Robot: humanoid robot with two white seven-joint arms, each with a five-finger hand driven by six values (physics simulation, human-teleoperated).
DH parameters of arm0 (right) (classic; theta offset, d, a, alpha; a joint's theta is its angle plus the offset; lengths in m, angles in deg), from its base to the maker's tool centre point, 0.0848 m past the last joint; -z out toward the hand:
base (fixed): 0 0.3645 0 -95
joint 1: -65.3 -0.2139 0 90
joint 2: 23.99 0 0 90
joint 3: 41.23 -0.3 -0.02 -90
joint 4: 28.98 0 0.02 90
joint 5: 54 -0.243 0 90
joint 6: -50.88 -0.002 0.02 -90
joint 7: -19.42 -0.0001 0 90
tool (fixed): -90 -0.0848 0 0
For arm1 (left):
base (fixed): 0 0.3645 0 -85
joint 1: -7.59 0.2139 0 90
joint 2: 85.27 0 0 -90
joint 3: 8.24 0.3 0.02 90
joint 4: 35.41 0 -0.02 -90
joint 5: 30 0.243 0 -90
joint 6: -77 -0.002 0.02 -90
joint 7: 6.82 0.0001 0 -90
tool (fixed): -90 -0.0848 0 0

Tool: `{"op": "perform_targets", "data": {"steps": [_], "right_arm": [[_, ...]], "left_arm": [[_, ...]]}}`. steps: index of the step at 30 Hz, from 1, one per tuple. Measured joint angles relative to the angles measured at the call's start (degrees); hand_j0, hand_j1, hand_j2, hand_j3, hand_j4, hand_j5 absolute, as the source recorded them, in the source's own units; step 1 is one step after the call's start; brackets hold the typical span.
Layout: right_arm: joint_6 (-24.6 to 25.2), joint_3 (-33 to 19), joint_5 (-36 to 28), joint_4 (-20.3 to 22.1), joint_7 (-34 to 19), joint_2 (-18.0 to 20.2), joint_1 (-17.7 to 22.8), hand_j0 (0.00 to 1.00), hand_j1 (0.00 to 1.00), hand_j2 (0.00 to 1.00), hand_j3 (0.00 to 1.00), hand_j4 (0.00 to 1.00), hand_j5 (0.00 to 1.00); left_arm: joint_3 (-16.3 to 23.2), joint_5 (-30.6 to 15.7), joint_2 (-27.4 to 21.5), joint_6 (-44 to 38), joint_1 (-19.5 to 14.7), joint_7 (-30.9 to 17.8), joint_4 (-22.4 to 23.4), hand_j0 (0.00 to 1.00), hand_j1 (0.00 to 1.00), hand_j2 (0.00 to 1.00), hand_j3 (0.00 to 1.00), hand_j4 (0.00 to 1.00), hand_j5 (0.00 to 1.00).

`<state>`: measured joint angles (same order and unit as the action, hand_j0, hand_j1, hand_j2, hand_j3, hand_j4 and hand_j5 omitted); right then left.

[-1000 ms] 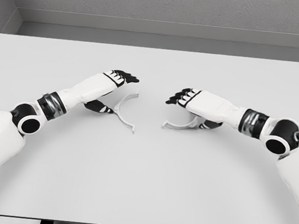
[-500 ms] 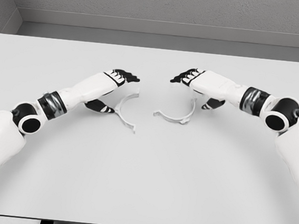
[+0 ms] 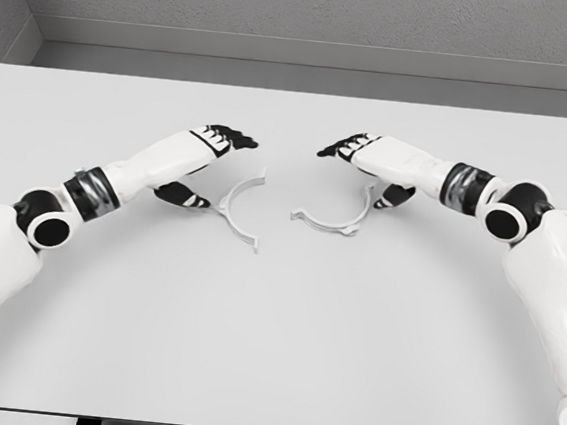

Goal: Assemble PVC drainage pipe clamps

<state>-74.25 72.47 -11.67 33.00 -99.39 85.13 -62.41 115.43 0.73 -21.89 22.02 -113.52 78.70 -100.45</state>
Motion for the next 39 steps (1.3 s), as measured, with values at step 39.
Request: {"op": "perform_targets", "data": {"steps": [39], "right_arm": [[0.01, 2.21, 2.06, -14.58, 0.19, -7.91, -8.96, 1.0, 1.0, 1.0, 1.0, 1.0, 1.0]], "left_arm": [[-0.4, -0.54, -2.23, 0.0, -0.53, 0.08, 0.03, 1.0, 1.0, 1.0, 1.0, 1.0, 1.0]]}}
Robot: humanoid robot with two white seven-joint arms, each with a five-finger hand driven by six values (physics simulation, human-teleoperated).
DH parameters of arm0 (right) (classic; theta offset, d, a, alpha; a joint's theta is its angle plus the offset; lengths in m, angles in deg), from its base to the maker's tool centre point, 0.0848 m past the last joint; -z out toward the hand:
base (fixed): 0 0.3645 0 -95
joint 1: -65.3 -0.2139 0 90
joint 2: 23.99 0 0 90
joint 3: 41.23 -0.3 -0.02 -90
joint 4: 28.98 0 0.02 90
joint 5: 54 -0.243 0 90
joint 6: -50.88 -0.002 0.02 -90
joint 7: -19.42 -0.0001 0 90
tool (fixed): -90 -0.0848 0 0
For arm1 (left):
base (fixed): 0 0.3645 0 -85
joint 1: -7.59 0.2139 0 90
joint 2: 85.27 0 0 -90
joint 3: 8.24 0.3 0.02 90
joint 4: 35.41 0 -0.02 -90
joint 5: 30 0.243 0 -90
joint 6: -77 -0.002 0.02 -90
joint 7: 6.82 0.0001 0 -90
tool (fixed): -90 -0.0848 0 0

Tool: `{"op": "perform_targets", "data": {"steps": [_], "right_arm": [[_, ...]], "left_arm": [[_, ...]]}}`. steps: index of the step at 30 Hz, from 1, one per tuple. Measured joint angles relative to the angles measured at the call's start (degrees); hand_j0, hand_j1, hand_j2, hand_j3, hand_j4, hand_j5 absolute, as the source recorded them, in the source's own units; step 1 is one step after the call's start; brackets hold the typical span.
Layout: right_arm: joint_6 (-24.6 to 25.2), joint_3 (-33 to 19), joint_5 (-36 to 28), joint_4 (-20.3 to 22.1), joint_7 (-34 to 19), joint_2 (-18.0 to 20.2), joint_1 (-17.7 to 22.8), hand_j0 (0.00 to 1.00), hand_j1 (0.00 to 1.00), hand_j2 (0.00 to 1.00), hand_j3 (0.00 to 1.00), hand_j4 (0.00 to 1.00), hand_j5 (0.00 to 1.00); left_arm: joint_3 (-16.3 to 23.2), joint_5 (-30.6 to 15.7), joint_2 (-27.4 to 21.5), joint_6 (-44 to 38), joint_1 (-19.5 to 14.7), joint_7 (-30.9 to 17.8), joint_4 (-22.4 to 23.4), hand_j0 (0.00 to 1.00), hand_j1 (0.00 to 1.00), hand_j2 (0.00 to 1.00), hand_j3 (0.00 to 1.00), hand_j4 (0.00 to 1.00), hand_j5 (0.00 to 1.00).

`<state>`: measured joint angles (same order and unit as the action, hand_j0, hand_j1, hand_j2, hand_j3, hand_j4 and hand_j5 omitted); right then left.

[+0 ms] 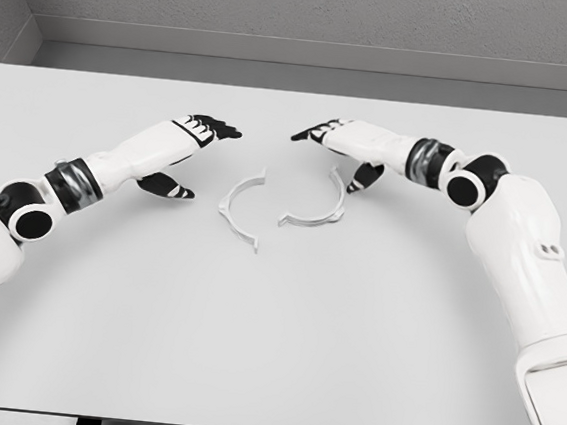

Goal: Assemble PVC drainage pipe clamps

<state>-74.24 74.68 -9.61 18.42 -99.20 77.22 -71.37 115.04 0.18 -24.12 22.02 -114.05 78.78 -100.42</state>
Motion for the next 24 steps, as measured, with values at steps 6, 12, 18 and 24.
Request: {"op": "perform_targets", "data": {"steps": [6, 12, 18, 24], "right_arm": [[0.0, 0.32, 0.31, -1.37, 0.03, -1.13, -0.26, 1.0, 1.0, 1.0, 1.0, 1.0, 1.0], [0.02, 0.7, 0.72, -1.55, 0.03, -2.41, -1.14, 1.0, 1.0, 1.0, 1.0, 1.0, 1.0], [0.0, 1.44, 0.79, -1.58, 0.03, -3.26, -1.93, 1.0, 1.0, 1.0, 1.0, 1.0, 1.0], [-0.01, 2.24, 0.81, -2.1, 0.0, -4.61, -2.73, 1.0, 1.0, 1.0, 1.0, 1.0, 1.0]], "left_arm": [[-0.02, -0.01, -0.11, 0.0, 0.0, 0.01, -0.01, 1.0, 1.0, 1.0, 1.0, 1.0, 1.0], [-0.22, -0.01, -0.19, 0.0, 0.0, -0.01, -0.01, 1.0, 1.0, 1.0, 1.0, 1.0, 1.0], [-0.39, -0.02, -0.24, 0.0, 0.0, -0.01, 0.0, 1.0, 1.0, 1.0, 1.0, 1.0, 1.0], [-0.75, -0.07, -0.49, 0.0, 0.09, 0.02, 0.07, 1.0, 1.0, 1.0, 1.0, 1.0, 1.0]]}}
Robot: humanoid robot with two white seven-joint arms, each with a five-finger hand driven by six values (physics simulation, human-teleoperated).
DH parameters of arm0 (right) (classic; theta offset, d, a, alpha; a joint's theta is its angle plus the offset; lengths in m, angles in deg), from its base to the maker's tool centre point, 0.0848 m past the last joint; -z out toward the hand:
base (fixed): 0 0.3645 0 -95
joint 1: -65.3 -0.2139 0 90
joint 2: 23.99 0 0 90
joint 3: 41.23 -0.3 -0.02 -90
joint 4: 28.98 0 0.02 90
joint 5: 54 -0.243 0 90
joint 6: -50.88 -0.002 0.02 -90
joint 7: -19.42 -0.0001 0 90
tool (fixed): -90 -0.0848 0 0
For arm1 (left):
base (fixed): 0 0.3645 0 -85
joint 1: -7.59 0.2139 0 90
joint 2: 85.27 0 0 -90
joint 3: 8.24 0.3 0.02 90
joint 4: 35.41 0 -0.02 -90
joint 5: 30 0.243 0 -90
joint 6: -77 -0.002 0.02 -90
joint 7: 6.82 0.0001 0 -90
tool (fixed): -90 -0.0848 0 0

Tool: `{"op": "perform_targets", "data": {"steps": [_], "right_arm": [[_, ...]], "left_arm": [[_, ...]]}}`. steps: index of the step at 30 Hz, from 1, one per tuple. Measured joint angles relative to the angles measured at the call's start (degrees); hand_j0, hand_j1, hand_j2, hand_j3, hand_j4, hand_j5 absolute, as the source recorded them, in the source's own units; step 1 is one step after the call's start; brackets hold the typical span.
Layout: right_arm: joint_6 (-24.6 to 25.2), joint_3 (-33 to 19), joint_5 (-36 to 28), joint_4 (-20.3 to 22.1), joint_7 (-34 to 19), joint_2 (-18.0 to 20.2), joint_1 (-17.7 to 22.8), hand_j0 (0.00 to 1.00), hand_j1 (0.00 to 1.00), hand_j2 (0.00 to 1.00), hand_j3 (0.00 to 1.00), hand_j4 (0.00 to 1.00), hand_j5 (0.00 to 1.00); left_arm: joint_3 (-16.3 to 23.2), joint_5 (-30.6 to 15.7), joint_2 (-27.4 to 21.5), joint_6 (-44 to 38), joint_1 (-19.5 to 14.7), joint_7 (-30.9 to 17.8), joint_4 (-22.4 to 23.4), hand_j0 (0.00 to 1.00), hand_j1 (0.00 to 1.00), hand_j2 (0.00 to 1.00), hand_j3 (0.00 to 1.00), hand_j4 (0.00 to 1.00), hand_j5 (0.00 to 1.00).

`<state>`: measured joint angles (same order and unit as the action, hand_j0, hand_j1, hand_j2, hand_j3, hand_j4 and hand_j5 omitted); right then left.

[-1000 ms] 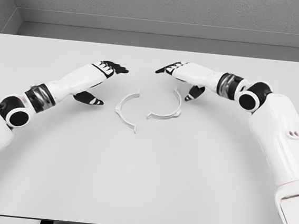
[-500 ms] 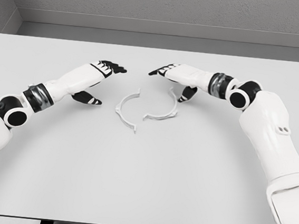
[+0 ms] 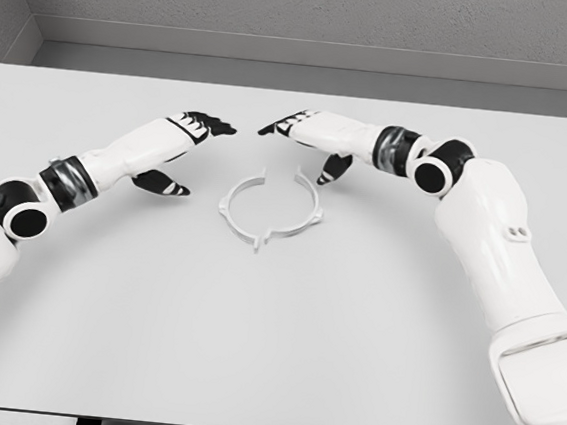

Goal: Assemble PVC drainage pipe clamps

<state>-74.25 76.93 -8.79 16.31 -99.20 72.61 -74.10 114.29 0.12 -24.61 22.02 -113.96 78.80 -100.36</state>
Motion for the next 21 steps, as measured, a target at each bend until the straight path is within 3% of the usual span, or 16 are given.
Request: {"op": "perform_targets", "data": {"steps": [10, 13, 15, 16, 18, 21], "right_arm": [[0.01, 0.42, -0.1, -0.02, -0.04, -1.48, -1.49, 1.0, 1.0, 1.0, 1.0, 1.0, 1.0], [0.0, -2.42, -0.62, 0.16, -0.02, 0.61, -3.34, 1.0, 1.0, 1.0, 1.0, 1.0, 1.0], [-0.05, -5.24, -1.5, 2.23, -0.03, 3.93, -1.94, 1.0, 1.0, 1.0, 1.0, 1.0, 1.0], [0.19, -6.47, -3.58, 4.86, 0.0, 6.34, 1.16, 1.0, 1.0, 1.0, 1.0, 1.0, 1.0], [-0.13, -7.62, -8.6, 12.12, -0.12, 13.83, 5.89, 1.0, 1.0, 1.0, 1.0, 1.0, 1.0], [-0.12, -11.3, -21.79, 21.96, -0.15, 27.12, 13.35, 1.0, 1.0, 1.0, 1.0, 1.0, 1.0]], "left_arm": [[-0.17, -0.02, -0.69, 0.0, -0.61, 0.04, 0.08, 1.0, 1.0, 1.0, 1.0, 1.0, 1.0], [-0.21, -0.01, -1.94, 0.0, -1.85, 0.04, 1.14, 1.0, 1.0, 1.0, 1.0, 1.0, 1.0], [-0.66, 0.04, -2.38, 0.0, -1.76, 0.04, 1.9, 1.0, 1.0, 1.0, 1.0, 1.0, 1.0], [-0.78, 0.05, -2.49, 0.01, -1.75, 0.04, 2.13, 1.0, 1.0, 1.0, 1.0, 1.0, 1.0], [-0.66, 0.08, -2.44, 0.0, -1.76, 0.04, 2.27, 1.0, 1.0, 1.0, 1.0, 1.0, 1.0], [0.26, 0.2, -1.24, 0.0, -1.67, 0.04, 2.15, 1.0, 1.0, 1.0, 1.0, 1.0, 1.0]]}}
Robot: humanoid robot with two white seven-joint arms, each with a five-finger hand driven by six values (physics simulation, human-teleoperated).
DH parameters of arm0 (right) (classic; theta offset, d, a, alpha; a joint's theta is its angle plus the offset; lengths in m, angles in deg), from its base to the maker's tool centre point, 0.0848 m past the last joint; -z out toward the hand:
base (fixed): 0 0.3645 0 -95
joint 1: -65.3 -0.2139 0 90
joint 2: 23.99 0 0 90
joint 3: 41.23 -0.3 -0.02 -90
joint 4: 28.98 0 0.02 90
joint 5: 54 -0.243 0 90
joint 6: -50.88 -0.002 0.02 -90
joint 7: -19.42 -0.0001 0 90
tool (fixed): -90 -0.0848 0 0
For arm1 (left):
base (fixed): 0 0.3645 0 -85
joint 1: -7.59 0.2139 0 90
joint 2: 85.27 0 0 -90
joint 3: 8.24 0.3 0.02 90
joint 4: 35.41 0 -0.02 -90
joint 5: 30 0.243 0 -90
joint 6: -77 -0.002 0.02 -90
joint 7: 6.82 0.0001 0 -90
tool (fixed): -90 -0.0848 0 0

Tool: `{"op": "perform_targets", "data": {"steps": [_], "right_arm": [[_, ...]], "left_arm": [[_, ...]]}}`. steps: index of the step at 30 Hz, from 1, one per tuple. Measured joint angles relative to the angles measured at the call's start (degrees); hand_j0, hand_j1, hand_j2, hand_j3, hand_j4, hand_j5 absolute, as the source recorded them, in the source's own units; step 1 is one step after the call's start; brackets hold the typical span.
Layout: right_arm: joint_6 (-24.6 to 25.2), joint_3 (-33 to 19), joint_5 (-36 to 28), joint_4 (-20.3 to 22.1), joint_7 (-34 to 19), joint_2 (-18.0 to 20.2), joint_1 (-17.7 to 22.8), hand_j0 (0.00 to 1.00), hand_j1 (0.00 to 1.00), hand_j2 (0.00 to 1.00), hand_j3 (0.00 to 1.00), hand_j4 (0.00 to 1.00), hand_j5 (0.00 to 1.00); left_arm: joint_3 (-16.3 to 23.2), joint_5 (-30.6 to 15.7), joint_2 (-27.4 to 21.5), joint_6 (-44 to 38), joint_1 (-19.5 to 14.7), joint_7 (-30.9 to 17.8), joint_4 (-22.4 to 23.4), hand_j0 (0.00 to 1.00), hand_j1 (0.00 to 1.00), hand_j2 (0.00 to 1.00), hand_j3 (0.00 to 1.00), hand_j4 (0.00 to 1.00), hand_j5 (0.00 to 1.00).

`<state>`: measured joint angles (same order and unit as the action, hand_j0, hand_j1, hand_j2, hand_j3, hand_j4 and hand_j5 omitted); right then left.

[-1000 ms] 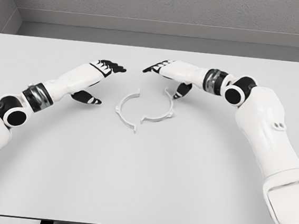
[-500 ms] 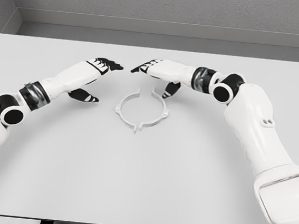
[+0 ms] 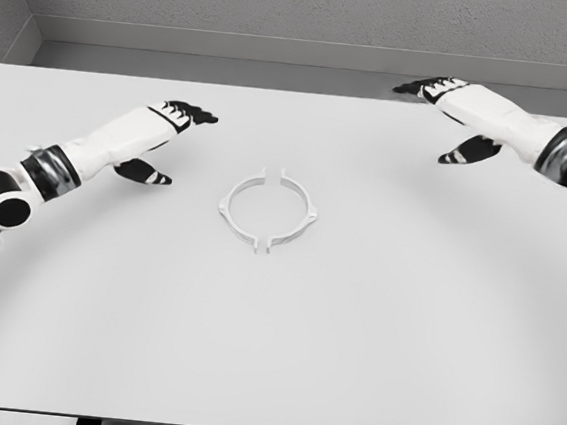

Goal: Assemble PVC drainage pipe clamps

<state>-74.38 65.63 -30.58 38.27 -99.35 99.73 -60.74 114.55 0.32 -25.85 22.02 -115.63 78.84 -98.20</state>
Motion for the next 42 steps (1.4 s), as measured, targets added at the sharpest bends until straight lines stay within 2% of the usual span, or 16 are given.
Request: {"op": "perform_targets", "data": {"steps": [2, 4, 8, 17, 42], "right_arm": [[0.03, -3.98, -7.28, 6.59, 0.0, 6.99, 8.52, 1.0, 1.0, 1.0, 1.0, 1.0, 1.0], [0.13, -7.28, -11.62, 11.9, 0.02, 10.73, 16.1, 1.0, 1.0, 1.0, 1.0, 1.0, 1.0], [0.1, -9.86, -14.4, 16.66, -0.09, 13.26, 20.84, 1.0, 1.0, 1.0, 1.0, 1.0, 1.0], [0.11, -13.19, -15.23, 16.95, -0.04, 10.68, 23.65, 1.0, 1.0, 1.0, 1.0, 1.0, 1.0], [0.12, -14.13, -15.33, 17.17, 0.11, 9.82, 23.65, 1.0, 1.0, 1.0, 1.0, 1.0, 1.0]], "left_arm": [[0.69, 0.31, 1.35, 0.0, -0.01, -0.01, -0.08, 1.0, 1.0, 1.0, 1.0, 1.0, 1.0], [1.11, 0.5, 2.56, 0.0, 0.1, -0.04, -0.14, 1.0, 1.0, 1.0, 1.0, 1.0, 1.0], [2.14, 0.61, 3.81, 0.0, 0.0, -0.07, -0.19, 1.0, 1.0, 1.0, 1.0, 1.0, 1.0], [2.74, 0.64, 4.43, 0.01, 0.17, -0.08, -0.31, 1.0, 1.0, 1.0, 1.0, 1.0, 1.0], [3.48, 0.74, 5.36, 0.0, 0.61, -0.08, -1.34, 1.0, 1.0, 1.0, 1.0, 1.0, 1.0]]}}
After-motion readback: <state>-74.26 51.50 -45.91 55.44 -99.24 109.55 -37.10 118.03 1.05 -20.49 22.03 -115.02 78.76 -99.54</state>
